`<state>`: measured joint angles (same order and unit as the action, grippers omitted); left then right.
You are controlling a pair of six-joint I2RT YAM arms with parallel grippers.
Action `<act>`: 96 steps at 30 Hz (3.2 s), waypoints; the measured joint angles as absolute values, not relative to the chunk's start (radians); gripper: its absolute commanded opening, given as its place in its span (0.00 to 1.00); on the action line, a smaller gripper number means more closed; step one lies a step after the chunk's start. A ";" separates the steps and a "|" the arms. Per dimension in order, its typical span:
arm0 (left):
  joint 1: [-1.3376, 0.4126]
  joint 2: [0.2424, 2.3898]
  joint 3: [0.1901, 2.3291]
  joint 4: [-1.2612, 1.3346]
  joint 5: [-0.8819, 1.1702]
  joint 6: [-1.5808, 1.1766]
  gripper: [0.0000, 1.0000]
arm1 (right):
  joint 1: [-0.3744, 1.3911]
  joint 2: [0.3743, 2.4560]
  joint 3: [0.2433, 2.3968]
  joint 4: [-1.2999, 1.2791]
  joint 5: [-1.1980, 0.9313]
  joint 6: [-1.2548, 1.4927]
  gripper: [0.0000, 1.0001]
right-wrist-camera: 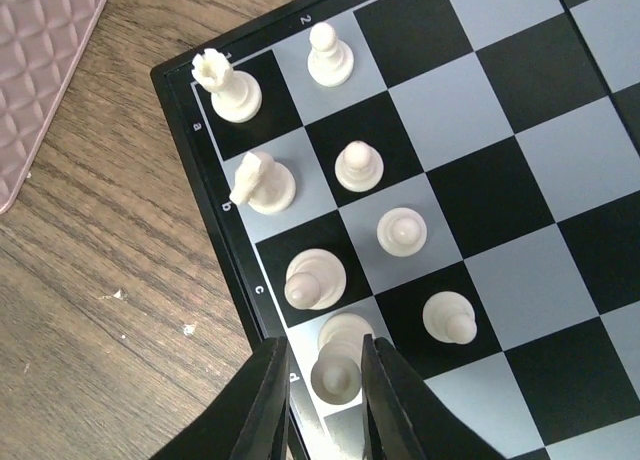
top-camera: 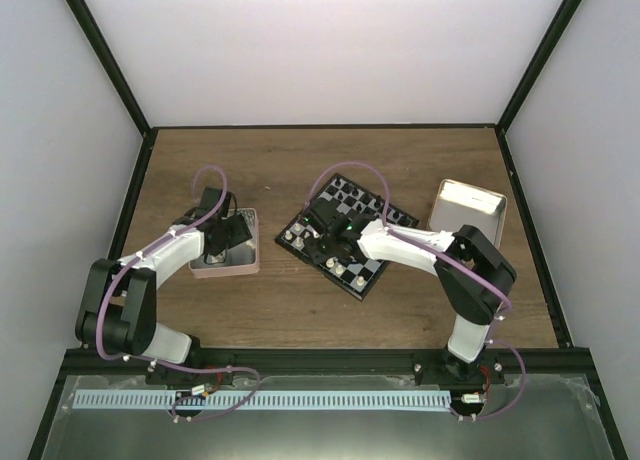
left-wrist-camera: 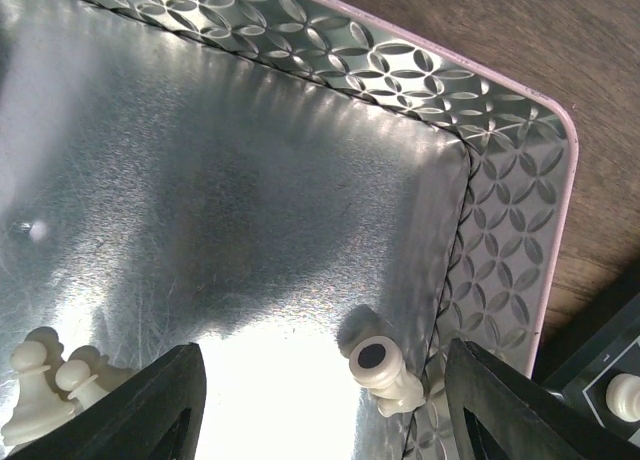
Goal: Set up the chess pieces on the board
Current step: Pick up the chess piece from the storage box.
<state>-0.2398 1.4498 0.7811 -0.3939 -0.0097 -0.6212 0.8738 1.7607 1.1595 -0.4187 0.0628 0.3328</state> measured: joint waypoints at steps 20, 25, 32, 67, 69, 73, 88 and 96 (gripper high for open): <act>-0.240 1.453 0.771 -0.383 0.009 -0.621 0.68 | 0.874 1.807 1.168 -0.418 0.080 0.311 0.03; -0.240 1.453 0.768 -0.382 0.009 -0.621 0.68 | 0.874 1.803 1.168 -0.427 0.085 0.312 0.04; -0.240 1.453 0.768 -0.381 0.010 -0.621 0.68 | 0.874 1.798 1.164 -0.441 0.089 0.312 0.06; -0.235 1.570 0.767 -0.281 0.126 -0.617 0.40 | 0.874 1.687 1.170 -0.469 0.099 0.355 0.31; -0.236 1.572 0.767 -0.281 0.129 -0.617 0.42 | 0.873 1.687 1.170 -0.470 0.100 0.356 0.31; -0.236 1.565 0.768 -0.292 0.118 -0.619 0.44 | 0.873 1.687 1.170 -0.470 0.100 0.357 0.31; -0.239 1.528 0.732 -0.303 0.158 -0.678 0.35 | 0.873 1.687 1.170 -0.464 0.099 0.357 0.31; -0.241 1.542 0.722 -0.263 0.186 -0.718 0.18 | 0.873 1.687 1.170 -0.464 0.099 0.358 0.31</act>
<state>-0.2413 1.5425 0.7216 -0.2634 0.1860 -0.7177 0.8734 1.6871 1.1702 -0.4637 0.0990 0.3580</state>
